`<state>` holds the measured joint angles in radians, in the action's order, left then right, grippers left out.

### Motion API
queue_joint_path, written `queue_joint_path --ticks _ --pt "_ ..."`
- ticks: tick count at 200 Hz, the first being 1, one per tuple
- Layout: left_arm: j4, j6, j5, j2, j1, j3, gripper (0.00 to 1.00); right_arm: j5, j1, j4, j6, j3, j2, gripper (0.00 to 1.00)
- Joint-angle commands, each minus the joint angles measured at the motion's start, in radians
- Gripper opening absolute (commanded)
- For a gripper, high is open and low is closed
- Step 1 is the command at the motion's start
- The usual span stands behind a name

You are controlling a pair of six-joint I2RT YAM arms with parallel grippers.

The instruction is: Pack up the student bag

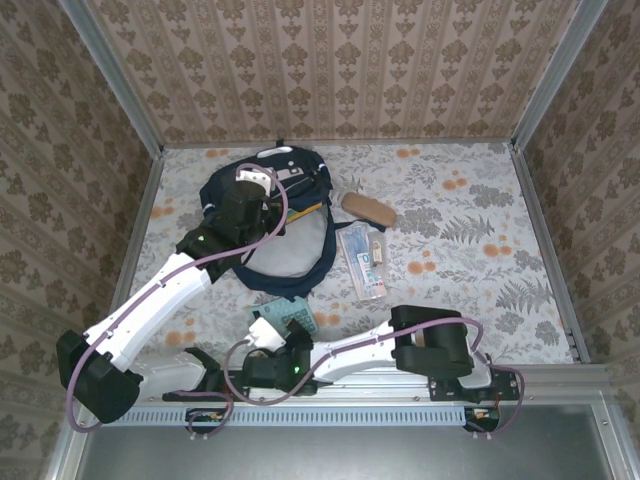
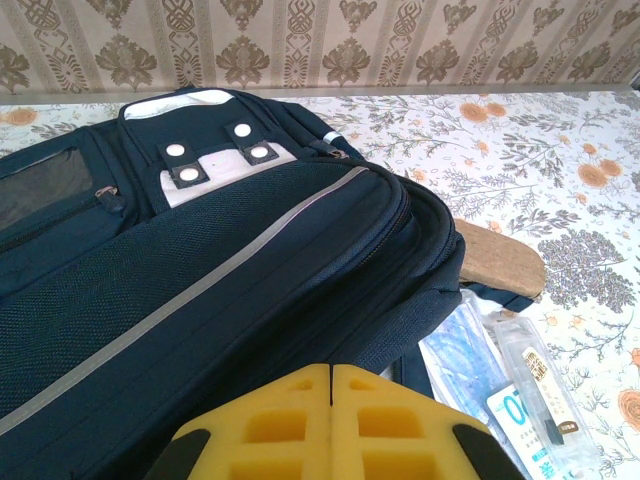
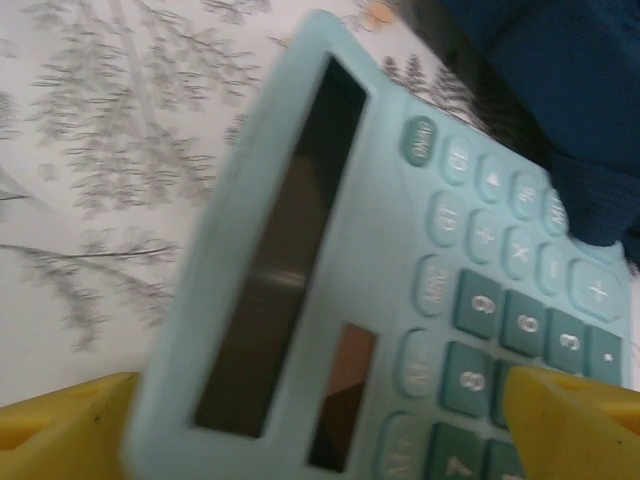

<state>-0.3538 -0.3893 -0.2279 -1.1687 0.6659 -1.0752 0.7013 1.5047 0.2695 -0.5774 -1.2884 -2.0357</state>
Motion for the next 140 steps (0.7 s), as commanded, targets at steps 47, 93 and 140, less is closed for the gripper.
queue_joint_path --ticks 47,93,140 --pt "0.049 -0.007 0.006 0.027 -0.011 -0.003 0.00 0.060 -0.105 0.045 -0.068 0.158 0.100 0.91" --pt "0.053 -0.009 0.013 0.020 -0.014 -0.002 0.00 0.091 -0.198 0.062 -0.117 0.353 0.254 0.91" --pt "0.052 -0.010 0.021 0.011 -0.014 -0.003 0.00 0.040 -0.386 -0.012 -0.064 0.539 0.436 0.91"
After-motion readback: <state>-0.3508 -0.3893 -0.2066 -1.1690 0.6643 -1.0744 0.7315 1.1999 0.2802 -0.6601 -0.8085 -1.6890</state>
